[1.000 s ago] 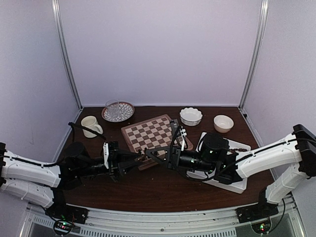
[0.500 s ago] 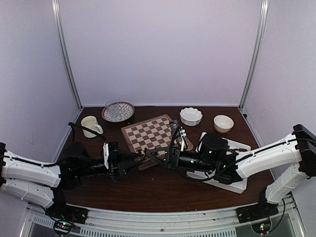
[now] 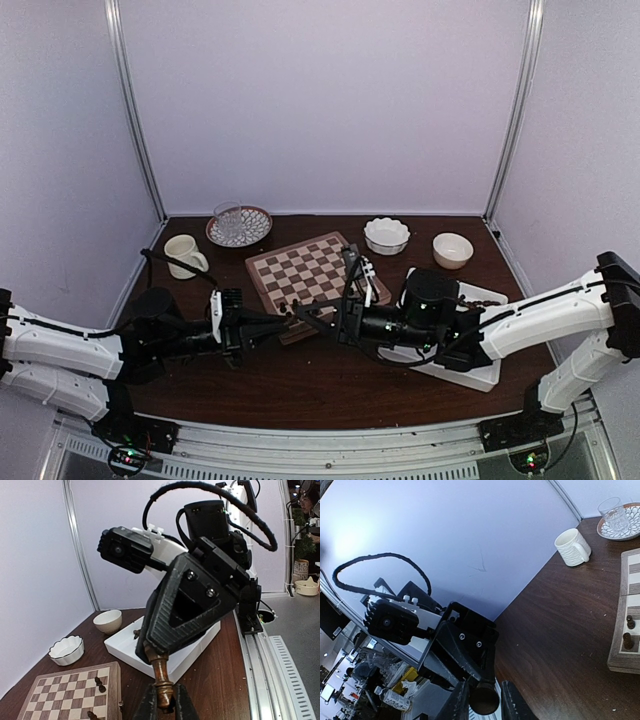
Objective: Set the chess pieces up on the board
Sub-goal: Pass from the right arm to the left, then pass from the left arm to the right
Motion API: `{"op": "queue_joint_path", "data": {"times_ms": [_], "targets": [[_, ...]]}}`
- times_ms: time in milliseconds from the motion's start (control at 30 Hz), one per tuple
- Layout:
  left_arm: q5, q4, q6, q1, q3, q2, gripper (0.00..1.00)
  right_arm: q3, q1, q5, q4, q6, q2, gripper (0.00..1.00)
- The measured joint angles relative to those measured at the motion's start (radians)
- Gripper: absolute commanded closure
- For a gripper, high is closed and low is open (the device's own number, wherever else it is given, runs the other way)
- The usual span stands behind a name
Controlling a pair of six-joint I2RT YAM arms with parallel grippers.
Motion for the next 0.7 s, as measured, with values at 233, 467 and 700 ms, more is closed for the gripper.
{"op": "queue_joint_path", "data": {"times_ms": [233,467,700], "targets": [[-0.002,-0.064,-0.005,0.000,0.026,0.008,1.00,0.044,0.000,0.096,-0.338,-0.185,-0.173,0.15],[-0.036,-0.192,-0.033,0.000,0.112,0.049,1.00,0.166,-0.001,0.267,-0.749,-0.526,-0.398,0.06],[-0.070,-0.339,-0.074,0.000,0.197,0.105,1.00,0.164,-0.002,0.334,-0.936,-0.874,-0.533,0.07]]}}
